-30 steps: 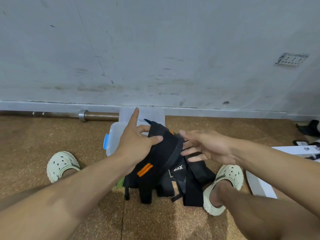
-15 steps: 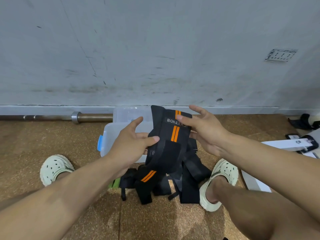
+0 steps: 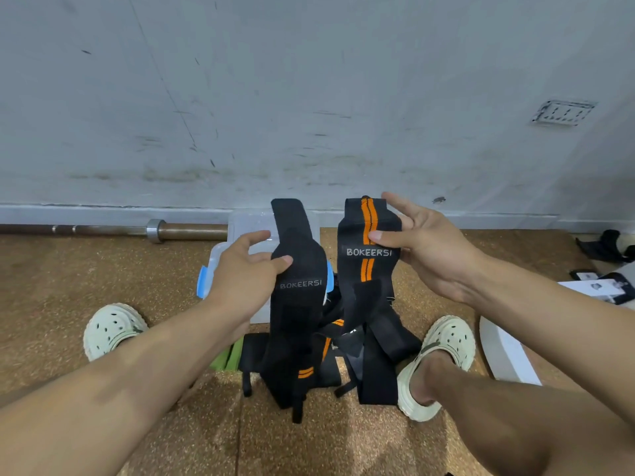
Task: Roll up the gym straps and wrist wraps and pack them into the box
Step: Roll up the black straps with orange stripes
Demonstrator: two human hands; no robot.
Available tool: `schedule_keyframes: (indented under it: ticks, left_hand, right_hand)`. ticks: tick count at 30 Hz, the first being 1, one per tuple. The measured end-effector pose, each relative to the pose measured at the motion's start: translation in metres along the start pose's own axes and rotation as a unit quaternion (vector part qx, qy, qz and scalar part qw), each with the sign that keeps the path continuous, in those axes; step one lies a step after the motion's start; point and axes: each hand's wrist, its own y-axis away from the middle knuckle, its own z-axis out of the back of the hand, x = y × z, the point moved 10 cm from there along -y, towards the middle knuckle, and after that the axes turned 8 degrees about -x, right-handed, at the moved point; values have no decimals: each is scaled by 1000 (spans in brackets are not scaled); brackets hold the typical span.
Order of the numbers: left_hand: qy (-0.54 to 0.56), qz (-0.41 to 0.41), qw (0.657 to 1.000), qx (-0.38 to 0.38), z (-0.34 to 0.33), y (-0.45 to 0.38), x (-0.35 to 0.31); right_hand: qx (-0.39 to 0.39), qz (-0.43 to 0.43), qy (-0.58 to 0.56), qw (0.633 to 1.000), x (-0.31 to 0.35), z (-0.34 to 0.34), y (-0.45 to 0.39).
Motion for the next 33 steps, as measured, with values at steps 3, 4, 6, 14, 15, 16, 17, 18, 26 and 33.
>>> schedule_keyframes:
  ticks: [3, 4, 6, 14, 15, 16, 17, 18, 26, 33]
  left_hand:
    - [5, -9, 1000, 19, -6, 3, 0]
    - [4, -13, 1000, 23, -7, 4, -1]
    - [3, -17, 1000, 23, -7, 5, -1]
    - [-18, -30, 998, 50, -12, 7, -1]
    - [-25, -36, 997, 66, -16, 8, -2]
    - [-36, -44, 994, 88, -21, 11, -3]
    - [-48, -52, 991, 113, -27, 15, -5]
    - [-61, -60, 987, 137, -33, 20, -6]
    - [-107, -85, 973, 188, -51, 34, -6]
    - [-89, -82, 979, 162, -47, 34, -5]
  right_hand:
    - [33, 22, 3, 999, 3, -7, 7]
    - [37, 26, 1, 999, 3, -9, 9]
    - [37, 29, 0, 999, 2, -10, 11]
    - [-91, 71, 53, 992, 8, 18, 7]
    - [-116, 79, 59, 988, 9, 24, 6]
    - [-131, 88, 66, 985, 11, 28, 5]
    - [-139, 96, 75, 983, 11, 30, 4]
    - [-140, 99, 80, 982, 11, 31, 2]
    - [12, 7, 16, 1000, -6, -16, 11]
    - [5, 46, 51, 998, -12, -27, 19]
